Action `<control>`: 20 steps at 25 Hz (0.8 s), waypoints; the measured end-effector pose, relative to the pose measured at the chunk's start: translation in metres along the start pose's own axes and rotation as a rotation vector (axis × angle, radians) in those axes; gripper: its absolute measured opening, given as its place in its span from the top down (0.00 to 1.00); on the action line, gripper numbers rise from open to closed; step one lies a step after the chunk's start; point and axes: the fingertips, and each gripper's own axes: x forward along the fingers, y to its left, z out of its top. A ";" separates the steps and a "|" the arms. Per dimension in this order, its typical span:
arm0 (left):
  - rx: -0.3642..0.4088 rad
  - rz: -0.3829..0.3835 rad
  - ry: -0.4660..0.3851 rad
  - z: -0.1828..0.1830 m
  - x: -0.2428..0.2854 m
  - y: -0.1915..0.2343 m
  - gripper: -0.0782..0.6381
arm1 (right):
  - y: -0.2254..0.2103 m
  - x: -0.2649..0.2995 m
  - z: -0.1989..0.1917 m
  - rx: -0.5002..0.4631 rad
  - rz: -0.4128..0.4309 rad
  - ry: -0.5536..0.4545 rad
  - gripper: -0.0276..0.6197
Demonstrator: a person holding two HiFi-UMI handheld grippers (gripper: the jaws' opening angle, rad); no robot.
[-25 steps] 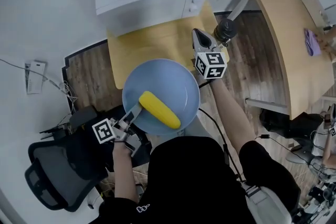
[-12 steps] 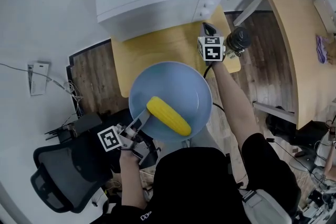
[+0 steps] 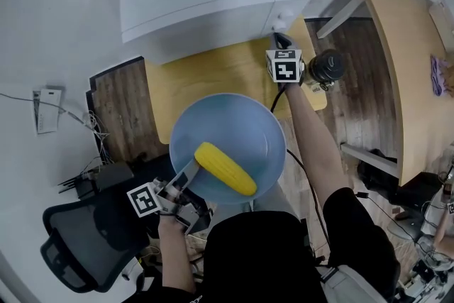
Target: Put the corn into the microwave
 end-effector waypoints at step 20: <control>-0.003 0.018 -0.014 0.013 0.007 0.009 0.80 | -0.001 0.016 -0.001 0.035 0.049 -0.031 0.95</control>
